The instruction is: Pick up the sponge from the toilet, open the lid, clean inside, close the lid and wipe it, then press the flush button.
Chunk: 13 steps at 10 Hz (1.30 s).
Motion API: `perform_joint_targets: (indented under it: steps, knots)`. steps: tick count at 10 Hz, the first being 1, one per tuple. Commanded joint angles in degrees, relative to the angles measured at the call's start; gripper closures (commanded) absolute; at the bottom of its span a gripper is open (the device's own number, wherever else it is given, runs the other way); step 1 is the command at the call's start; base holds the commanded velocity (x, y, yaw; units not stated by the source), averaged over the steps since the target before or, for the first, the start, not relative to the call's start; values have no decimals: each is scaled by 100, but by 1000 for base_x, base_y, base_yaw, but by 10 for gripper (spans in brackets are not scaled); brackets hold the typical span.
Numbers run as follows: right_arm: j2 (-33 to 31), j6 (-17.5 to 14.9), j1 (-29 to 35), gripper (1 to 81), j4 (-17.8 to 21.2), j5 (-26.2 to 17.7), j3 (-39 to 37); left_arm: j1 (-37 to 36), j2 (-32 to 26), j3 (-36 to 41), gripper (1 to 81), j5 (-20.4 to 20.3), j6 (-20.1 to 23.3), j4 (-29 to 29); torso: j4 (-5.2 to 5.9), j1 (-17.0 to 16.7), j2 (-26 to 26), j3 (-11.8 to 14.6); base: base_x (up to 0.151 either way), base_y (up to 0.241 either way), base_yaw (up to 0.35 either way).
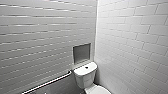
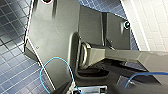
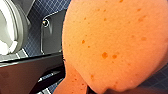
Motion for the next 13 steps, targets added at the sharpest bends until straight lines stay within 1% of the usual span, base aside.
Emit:
perform_joint_targets:
  steps: [1, 4, 9, 13]
  knots:
    - [-91, -37, 139, 811, 21, -186, 218, -224, -97, 108, 10, 298, 48, 18, 0, 0, 0, 0, 0, 0, 0]
    - [-161, -37, 77, 811, 13, -1, 235, -224, -106, 125, 10, 298, 48, 19, 0, 0, 0, 0, 0, 0, 0]
    - [-170, -37, 59, 811, 13, 17, 226, -224, -98, 134, 10, 289, 48, 19, 0, -11, 0, 2, 77, 0, 0]
    - [-179, -37, 59, 811, 13, 26, 200, -216, -98, 134, 10, 289, 48, 19, 0, -9, 2, 0, 99, 0, 0]
